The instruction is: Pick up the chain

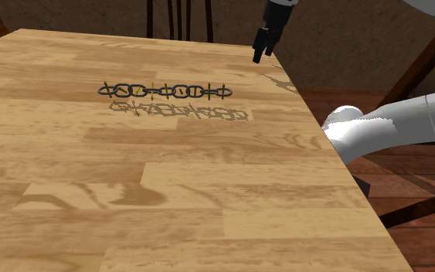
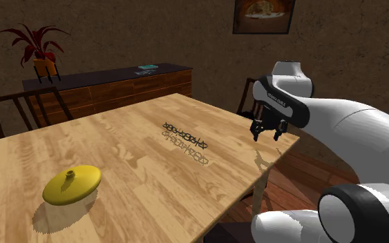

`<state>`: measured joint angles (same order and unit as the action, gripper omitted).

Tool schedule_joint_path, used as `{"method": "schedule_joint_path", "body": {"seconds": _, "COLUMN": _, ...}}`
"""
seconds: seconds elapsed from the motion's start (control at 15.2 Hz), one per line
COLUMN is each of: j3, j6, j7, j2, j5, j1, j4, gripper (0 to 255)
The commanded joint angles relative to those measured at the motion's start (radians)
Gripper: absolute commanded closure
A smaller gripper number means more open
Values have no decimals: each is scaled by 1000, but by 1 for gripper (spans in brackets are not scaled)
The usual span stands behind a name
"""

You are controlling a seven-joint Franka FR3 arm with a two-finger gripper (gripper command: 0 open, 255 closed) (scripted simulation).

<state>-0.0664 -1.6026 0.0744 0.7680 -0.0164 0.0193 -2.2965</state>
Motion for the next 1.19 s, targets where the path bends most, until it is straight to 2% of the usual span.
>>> {"method": "schedule_joint_path", "body": {"seconds": 0.0, "j3": 0, "j6": 0, "j7": 0, "j2": 0, "j5": 0, "j1": 0, "j4": 0, "gripper": 0}}
{"method": "schedule_joint_path", "body": {"seconds": 0.59, "j3": 205, "j6": 154, "j7": -230, "j2": -201, "j5": 90, "j1": 57, "j4": 216, "gripper": 0}}
{"method": "schedule_joint_path", "body": {"seconds": 1.12, "j3": 369, "j6": 289, "j7": -452, "j2": -460, "j5": 138, "j1": 97, "j4": 491, "gripper": 0}}
